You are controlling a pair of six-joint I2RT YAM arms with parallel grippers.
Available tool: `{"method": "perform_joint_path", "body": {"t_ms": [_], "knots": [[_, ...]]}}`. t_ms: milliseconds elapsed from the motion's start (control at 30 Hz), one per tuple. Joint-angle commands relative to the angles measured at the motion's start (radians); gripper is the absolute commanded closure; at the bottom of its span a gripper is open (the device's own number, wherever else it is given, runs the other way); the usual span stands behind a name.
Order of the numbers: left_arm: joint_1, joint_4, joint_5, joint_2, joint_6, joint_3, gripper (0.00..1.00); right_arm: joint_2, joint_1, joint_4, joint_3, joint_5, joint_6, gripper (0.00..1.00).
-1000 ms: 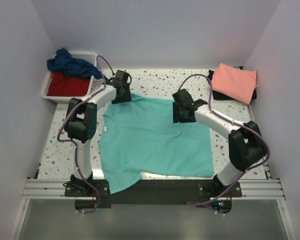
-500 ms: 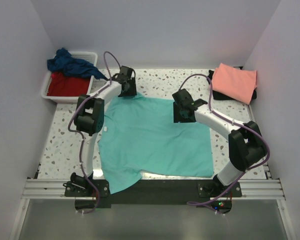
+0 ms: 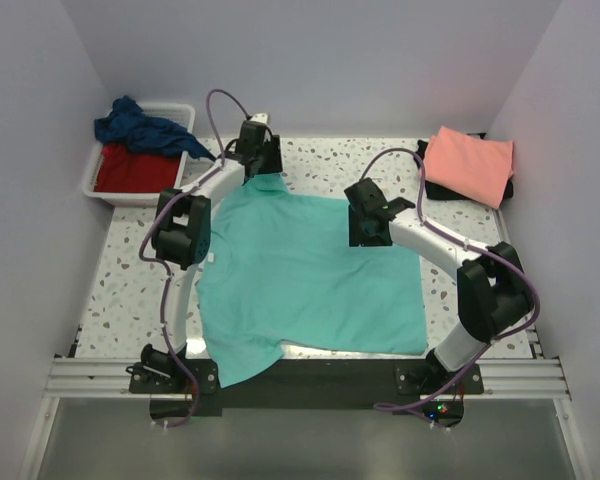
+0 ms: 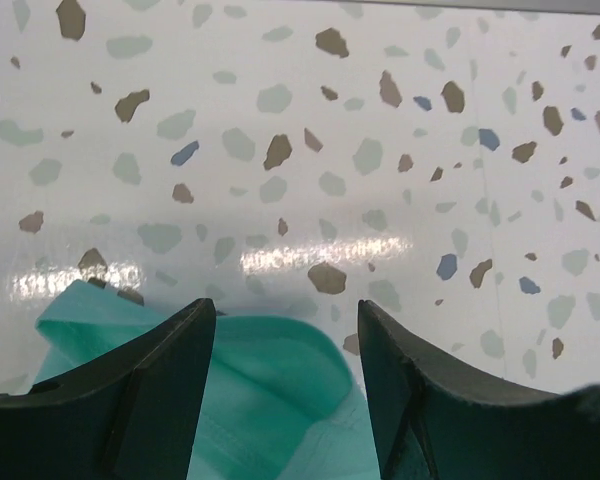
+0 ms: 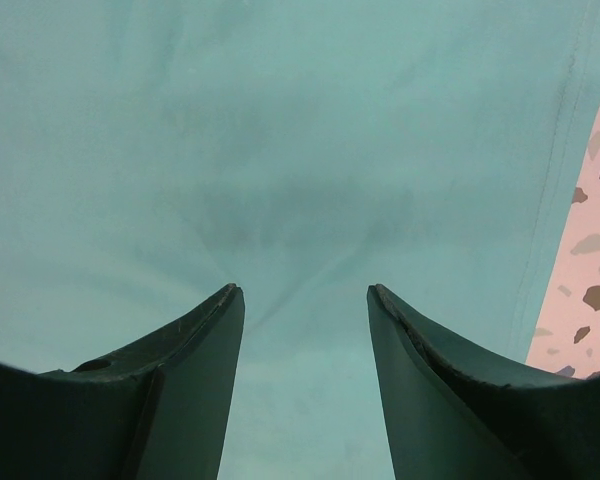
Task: Fold and stack the t-shirts
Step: Flatten the tshirt out
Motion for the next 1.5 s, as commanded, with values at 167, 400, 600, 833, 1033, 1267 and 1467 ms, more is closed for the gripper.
{"method": "perform_joint_path", "body": {"t_ms": [167, 400, 600, 833, 1033, 1267, 1467], "knots": [[-0.006, 0.306, 0.117, -0.1, 0.029, -0.118, 0.36, -0.01, -0.002, -0.016, 0.015, 0.027, 0.034, 0.44], [-0.005, 0.25, 0.061, -0.209, 0.043, -0.193, 0.36, 0.005, -0.002, 0.01, 0.026, 0.008, 0.023, 0.44], [-0.005, 0.238, 0.06, -0.327, 0.081, -0.282, 0.36, 0.033, -0.002, 0.039, 0.026, -0.026, 0.026, 0.45], [-0.006, 0.016, -0.039, -0.348, 0.109, -0.273, 0.37, 0.042, 0.001, 0.056, 0.029, -0.032, 0.031, 0.45], [-0.006, -0.09, -0.067, -0.338, 0.082, -0.287, 0.41, 0.056, 0.001, 0.055, 0.041, -0.036, 0.03, 0.45], [-0.008, -0.13, -0.035, -0.299, 0.057, -0.264, 0.41, 0.059, 0.009, 0.05, 0.041, -0.03, 0.033, 0.45], [-0.006, -0.171, -0.052, -0.252, 0.029, -0.236, 0.42, 0.053, 0.008, 0.044, 0.041, -0.019, 0.033, 0.45]]}}
